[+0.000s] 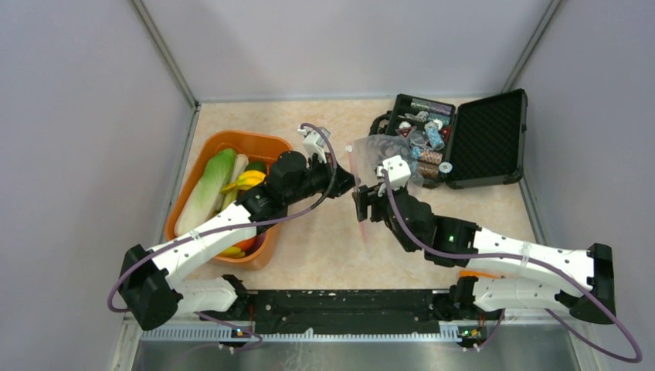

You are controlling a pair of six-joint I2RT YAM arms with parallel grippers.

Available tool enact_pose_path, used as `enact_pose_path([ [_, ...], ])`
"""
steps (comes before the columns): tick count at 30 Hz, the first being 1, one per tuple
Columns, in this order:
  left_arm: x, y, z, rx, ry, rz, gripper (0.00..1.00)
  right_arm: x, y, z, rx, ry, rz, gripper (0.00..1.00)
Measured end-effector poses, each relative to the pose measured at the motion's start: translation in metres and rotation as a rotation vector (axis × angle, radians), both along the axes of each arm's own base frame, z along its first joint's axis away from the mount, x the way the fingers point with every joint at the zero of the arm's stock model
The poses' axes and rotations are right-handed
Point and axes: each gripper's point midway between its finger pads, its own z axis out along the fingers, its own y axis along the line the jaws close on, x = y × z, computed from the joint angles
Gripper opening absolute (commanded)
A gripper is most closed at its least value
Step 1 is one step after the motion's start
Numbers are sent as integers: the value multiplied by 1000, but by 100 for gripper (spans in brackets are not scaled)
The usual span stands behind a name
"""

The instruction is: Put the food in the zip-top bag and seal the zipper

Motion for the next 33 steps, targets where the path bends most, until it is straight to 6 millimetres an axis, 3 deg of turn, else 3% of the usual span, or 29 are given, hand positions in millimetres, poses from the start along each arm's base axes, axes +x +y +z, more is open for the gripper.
enact_pose_path([
  [12, -2, -1, 1, -7, 8, -8, 0, 6, 1, -14, -38, 7, -37, 65],
  [17, -3, -2, 1, -10, 13, -16, 0, 10, 4, -28, -87, 16, -60, 58],
  [33, -4, -1, -2, -2, 22, -15, 0, 5, 2, -10, -5, -2, -29, 60],
])
